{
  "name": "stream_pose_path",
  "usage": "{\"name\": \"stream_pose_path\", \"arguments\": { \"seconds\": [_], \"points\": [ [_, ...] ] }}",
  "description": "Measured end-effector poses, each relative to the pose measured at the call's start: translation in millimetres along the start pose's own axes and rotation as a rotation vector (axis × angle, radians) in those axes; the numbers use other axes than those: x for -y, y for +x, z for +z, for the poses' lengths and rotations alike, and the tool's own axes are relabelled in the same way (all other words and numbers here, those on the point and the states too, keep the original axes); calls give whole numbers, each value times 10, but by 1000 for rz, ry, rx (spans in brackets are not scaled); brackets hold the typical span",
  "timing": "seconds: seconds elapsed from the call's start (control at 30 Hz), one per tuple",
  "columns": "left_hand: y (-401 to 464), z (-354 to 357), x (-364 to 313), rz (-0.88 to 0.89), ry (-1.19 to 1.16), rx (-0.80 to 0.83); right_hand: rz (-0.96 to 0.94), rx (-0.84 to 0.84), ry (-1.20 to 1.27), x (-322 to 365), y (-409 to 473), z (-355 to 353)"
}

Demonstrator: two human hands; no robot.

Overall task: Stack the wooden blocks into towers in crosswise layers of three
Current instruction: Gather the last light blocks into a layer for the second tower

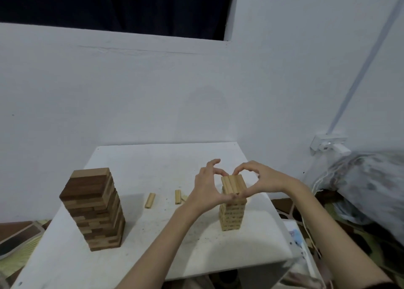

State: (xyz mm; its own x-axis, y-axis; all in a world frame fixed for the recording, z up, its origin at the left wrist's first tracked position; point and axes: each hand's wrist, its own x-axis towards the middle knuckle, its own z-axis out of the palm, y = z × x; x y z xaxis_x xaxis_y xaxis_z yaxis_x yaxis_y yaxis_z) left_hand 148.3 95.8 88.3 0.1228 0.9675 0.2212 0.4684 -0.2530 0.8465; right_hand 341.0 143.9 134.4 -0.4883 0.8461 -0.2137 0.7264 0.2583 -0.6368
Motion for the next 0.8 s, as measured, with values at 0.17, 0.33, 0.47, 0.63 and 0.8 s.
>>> {"name": "stream_pose_path", "arguments": {
  "seconds": [0.17, 0.33, 0.47, 0.63, 0.8],
  "points": [
    [12, 135, 40, -58, 38, 46, 53, 33, 52, -193, 45, 88],
    [33, 155, 67, -80, 57, 59, 64, 46, 55, -265, 97, 123],
    [40, 162, 76, -81, 76, 73, 83, 45, 62, -293, 132, 147],
    [61, 168, 95, -90, 90, 89, 94, 43, 60, -306, 138, 160],
    [71, 181, 111, -95, 98, 107, 96, 49, 62, -331, 158, 169]
  ]
}}
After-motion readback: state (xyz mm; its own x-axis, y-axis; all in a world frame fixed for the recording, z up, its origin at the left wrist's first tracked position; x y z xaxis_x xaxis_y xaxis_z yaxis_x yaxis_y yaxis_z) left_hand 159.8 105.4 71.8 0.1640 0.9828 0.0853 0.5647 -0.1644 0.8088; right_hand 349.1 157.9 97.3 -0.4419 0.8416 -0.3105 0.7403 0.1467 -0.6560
